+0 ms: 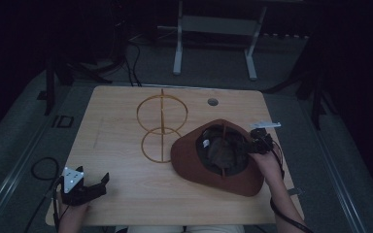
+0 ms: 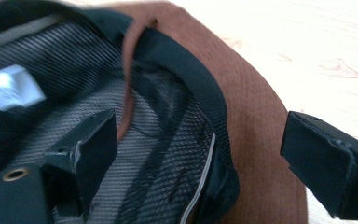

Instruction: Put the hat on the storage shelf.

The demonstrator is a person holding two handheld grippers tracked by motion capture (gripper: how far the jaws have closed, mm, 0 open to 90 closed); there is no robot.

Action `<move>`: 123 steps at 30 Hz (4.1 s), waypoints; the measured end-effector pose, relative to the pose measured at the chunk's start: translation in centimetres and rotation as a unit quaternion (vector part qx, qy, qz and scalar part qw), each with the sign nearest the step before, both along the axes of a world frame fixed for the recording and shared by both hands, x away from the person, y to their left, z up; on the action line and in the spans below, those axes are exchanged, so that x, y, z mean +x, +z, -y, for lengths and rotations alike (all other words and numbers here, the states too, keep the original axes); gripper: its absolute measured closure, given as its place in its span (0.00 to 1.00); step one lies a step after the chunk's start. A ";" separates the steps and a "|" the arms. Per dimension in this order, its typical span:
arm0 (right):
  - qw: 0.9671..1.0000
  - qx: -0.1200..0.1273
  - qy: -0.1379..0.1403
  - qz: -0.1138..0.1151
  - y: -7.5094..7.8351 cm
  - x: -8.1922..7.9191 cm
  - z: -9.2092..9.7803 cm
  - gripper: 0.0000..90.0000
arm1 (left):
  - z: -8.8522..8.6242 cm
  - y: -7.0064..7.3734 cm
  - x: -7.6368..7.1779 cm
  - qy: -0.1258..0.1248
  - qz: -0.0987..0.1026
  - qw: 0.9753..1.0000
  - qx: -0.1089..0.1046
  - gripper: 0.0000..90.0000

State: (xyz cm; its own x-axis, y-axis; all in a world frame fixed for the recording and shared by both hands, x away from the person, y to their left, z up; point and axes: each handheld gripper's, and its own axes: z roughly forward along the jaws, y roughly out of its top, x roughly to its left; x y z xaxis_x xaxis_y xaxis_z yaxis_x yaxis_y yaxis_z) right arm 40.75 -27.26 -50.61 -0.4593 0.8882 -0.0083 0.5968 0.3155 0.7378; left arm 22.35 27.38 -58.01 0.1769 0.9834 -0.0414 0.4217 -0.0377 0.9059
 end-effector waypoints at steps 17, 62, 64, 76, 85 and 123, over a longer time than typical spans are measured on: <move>0.996 -0.082 -0.022 -0.039 -3.2 2.2 -1.9 0.34 | 0.4 0.2 0.1 -0.004 -0.019 1.000 0.004 0.05; 0.986 0.077 -0.079 0.129 6.6 -4.0 2.5 0.93 | 8.7 4.6 0.9 -0.148 -0.042 0.986 0.056 0.11; 0.986 0.076 -0.077 0.130 6.7 -4.4 2.6 0.93 | 9.6 4.9 1.2 -0.162 -0.043 0.984 0.056 0.11; 0.985 0.079 -0.083 0.132 5.9 -5.6 3.5 0.93 | 16.4 7.6 3.7 -0.254 -0.038 0.964 0.068 0.15; 0.985 0.077 -0.081 0.130 5.8 -5.8 3.3 0.93 | 20.2 9.7 5.9 -0.296 -0.036 0.952 0.075 0.15; 0.983 0.082 -0.074 0.145 6.6 -7.1 3.1 0.93 | 33.8 13.8 14.3 -0.313 -0.053 0.938 0.138 0.28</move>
